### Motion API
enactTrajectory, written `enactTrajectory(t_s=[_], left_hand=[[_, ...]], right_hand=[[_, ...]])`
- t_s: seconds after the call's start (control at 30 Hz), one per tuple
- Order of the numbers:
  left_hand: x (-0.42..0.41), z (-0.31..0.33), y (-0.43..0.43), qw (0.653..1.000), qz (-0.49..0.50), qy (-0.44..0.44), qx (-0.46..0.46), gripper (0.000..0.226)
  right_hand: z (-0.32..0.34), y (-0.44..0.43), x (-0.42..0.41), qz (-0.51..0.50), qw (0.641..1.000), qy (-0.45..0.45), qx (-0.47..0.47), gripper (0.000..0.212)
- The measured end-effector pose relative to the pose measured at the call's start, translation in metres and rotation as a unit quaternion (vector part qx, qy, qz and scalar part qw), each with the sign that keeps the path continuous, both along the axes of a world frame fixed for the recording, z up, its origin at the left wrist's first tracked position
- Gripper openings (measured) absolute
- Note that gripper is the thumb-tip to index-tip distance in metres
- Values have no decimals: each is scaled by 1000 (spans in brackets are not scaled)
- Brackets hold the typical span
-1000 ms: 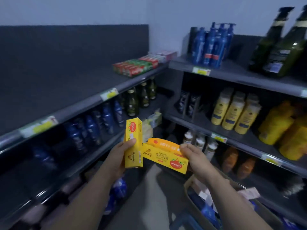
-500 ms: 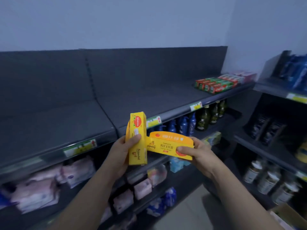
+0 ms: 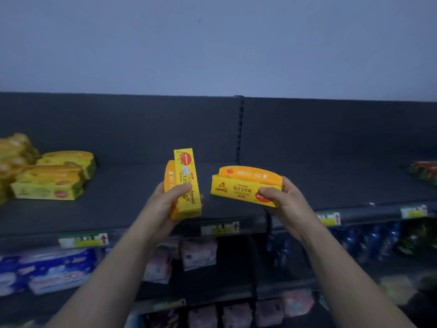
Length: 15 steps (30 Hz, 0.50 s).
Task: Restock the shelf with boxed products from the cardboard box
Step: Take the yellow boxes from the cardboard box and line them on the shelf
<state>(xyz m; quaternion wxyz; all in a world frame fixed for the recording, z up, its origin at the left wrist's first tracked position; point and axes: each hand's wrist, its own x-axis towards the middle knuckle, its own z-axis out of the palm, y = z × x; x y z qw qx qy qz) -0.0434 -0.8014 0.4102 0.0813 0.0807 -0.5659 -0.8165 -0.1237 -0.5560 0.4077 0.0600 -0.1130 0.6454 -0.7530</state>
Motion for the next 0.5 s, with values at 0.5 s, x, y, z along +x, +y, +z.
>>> enactTrajectory(t_s=[0.5], left_hand=[[63, 14, -184, 931, 348, -8, -114, 77]], right_hand=[[9, -215, -49, 233, 968, 50, 83, 25]])
